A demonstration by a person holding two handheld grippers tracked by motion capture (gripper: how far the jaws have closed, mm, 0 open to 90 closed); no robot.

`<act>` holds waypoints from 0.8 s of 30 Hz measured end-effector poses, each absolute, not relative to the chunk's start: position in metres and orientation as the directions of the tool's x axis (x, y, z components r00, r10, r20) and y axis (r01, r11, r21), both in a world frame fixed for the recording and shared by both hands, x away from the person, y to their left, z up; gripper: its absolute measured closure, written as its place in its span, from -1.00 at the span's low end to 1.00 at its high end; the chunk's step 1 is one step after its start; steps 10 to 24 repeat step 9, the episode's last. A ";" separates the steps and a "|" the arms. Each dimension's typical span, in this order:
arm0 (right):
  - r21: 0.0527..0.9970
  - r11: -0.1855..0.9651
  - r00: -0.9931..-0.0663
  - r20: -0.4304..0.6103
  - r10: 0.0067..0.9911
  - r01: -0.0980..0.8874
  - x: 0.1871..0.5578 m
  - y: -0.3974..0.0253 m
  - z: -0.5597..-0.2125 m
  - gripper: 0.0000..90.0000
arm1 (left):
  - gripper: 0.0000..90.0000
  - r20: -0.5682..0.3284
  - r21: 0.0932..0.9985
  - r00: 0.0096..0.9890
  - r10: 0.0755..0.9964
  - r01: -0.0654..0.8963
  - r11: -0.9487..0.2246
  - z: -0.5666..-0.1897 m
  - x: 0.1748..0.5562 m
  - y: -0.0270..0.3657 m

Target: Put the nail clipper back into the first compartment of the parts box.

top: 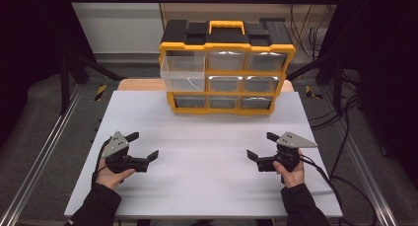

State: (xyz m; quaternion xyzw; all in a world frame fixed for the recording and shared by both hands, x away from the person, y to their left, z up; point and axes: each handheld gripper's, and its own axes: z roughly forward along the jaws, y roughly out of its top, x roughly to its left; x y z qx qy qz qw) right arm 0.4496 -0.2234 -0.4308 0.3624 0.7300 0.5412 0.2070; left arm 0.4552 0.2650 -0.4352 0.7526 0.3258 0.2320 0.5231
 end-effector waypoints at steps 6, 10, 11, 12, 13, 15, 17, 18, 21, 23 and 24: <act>0.936 0.152 -0.632 0.089 0.770 0.318 0.451 -0.236 -0.442 -0.99 | -1.00 0.008 0.936 0.680 0.733 0.253 -0.246 -0.437 0.456 0.264; 0.932 0.163 -0.632 0.084 0.771 0.323 0.452 -0.236 -0.444 -0.99 | -1.00 0.008 0.935 0.680 0.733 0.254 -0.245 -0.437 0.456 0.263; 0.932 0.163 -0.632 0.084 0.771 0.323 0.452 -0.236 -0.444 -0.99 | -1.00 0.008 0.935 0.680 0.733 0.254 -0.245 -0.437 0.456 0.263; 0.932 0.163 -0.632 0.084 0.771 0.323 0.452 -0.236 -0.444 -0.99 | -1.00 0.008 0.935 0.680 0.733 0.254 -0.245 -0.437 0.456 0.263; 0.932 0.163 -0.632 0.084 0.771 0.323 0.452 -0.236 -0.444 -0.99 | -1.00 0.008 0.935 0.680 0.733 0.254 -0.245 -0.437 0.456 0.263; 0.932 0.163 -0.632 0.084 0.771 0.323 0.452 -0.236 -0.444 -0.99 | -1.00 0.008 0.935 0.680 0.733 0.254 -0.245 -0.437 0.456 0.263; 0.932 0.163 -0.632 0.084 0.771 0.323 0.452 -0.236 -0.444 -0.99 | -1.00 0.008 0.935 0.680 0.733 0.254 -0.245 -0.437 0.456 0.263; 0.932 0.163 -0.632 0.084 0.771 0.323 0.452 -0.236 -0.444 -0.99 | -1.00 0.008 0.935 0.680 0.733 0.254 -0.245 -0.437 0.456 0.263; 0.932 0.163 -0.632 0.084 0.771 0.323 0.452 -0.236 -0.444 -0.99 | -1.00 0.008 0.935 0.680 0.733 0.254 -0.245 -0.437 0.456 0.263; 0.932 0.163 -0.632 0.084 0.771 0.323 0.452 -0.236 -0.444 -0.99 | -1.00 0.008 0.935 0.680 0.733 0.254 -0.245 -0.437 0.456 0.263; 0.932 0.163 -0.632 0.084 0.771 0.323 0.452 -0.236 -0.444 -0.99 | -1.00 0.008 0.935 0.680 0.733 0.254 -0.245 -0.437 0.456 0.263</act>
